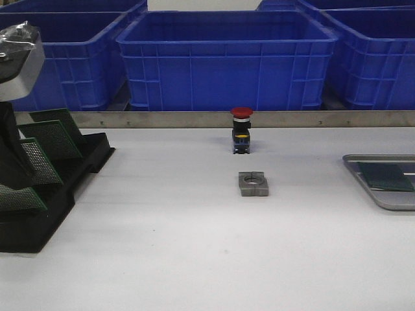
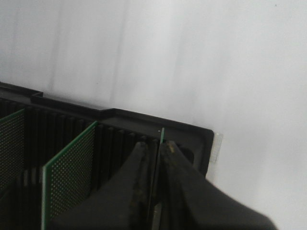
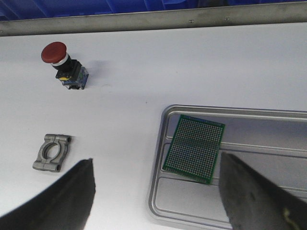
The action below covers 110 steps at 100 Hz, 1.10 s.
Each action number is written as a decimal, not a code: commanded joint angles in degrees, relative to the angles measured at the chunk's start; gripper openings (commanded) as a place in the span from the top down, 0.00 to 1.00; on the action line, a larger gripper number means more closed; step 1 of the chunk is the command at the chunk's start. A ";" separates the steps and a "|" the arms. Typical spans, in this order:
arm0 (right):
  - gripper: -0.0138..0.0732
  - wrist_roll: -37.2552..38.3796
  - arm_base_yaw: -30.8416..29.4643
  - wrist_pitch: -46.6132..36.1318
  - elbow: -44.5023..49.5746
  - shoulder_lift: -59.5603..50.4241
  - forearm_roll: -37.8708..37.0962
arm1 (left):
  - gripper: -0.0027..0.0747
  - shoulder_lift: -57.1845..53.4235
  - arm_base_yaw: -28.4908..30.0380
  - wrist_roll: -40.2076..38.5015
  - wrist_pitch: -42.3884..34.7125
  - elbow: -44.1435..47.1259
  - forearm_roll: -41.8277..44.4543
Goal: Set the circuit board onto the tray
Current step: 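Grasp a second green circuit board from the rack with the left gripper, then grasp the second board's edge with the right gripper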
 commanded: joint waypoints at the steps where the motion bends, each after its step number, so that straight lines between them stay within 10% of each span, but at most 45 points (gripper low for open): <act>1: 0.20 -0.16 -0.26 -0.12 -1.24 -1.60 1.42 | 0.99 -1.46 0.22 -0.76 -2.14 -1.39 -1.33; 42: 0.20 -4.01 -0.26 4.66 -1.24 -3.02 1.54 | 0.99 -11.92 0.11 -0.76 2.19 -2.81 -2.76; 110: 0.20 -28.13 24.26 15.97 -1.30 -6.07 2.15 | 0.99 -6.95 -8.99 19.58 18.50 -3.68 -51.69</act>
